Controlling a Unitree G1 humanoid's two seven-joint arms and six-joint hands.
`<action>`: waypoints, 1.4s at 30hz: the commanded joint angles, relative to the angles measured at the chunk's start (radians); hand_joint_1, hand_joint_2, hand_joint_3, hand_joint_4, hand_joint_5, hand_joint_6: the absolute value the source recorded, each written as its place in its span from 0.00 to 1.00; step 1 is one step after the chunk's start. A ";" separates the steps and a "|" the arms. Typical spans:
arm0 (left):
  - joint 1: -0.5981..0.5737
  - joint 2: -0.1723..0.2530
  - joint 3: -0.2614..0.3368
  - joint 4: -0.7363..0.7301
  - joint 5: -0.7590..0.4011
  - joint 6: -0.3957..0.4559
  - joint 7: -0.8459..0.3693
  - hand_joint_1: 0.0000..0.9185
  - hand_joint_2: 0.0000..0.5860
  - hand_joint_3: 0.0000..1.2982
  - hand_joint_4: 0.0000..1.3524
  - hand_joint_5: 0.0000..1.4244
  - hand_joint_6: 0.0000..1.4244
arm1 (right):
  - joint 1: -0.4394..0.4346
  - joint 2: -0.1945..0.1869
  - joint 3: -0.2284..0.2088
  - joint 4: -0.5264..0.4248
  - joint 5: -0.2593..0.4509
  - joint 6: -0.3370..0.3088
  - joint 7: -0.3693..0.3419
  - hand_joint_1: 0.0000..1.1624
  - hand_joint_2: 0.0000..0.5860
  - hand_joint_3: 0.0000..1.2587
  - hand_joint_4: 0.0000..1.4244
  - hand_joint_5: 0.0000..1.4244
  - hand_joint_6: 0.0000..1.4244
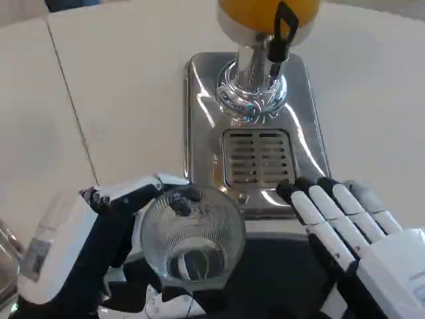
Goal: Grasp the cup under the faucet to collect the drink, then remove the cup.
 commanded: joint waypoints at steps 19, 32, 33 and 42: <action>0.005 -0.026 -0.007 -0.002 0.001 -0.001 -0.006 0.66 0.00 0.90 0.83 1.00 1.00 | -0.008 0.031 0.051 -0.036 -0.040 0.046 0.029 0.20 0.71 0.00 0.00 0.00 0.00; -0.186 -0.093 -0.047 0.127 0.060 0.120 0.036 0.66 0.00 0.89 0.83 1.00 1.00 | -0.044 0.020 -0.006 -0.061 0.013 0.099 0.075 0.20 0.72 0.00 0.00 0.00 0.00; -0.201 -0.097 -0.053 0.141 0.064 0.125 0.040 0.66 0.00 0.89 0.83 1.00 1.00 | -0.049 0.021 -0.007 -0.065 0.014 0.105 0.082 0.20 0.72 0.00 0.00 0.00 0.00; -0.384 -0.147 -0.146 0.309 0.132 0.154 0.104 0.66 0.00 0.89 0.83 1.00 1.00 | -0.077 0.020 -0.012 -0.062 0.002 0.135 0.116 0.20 0.72 0.00 0.00 0.00 0.00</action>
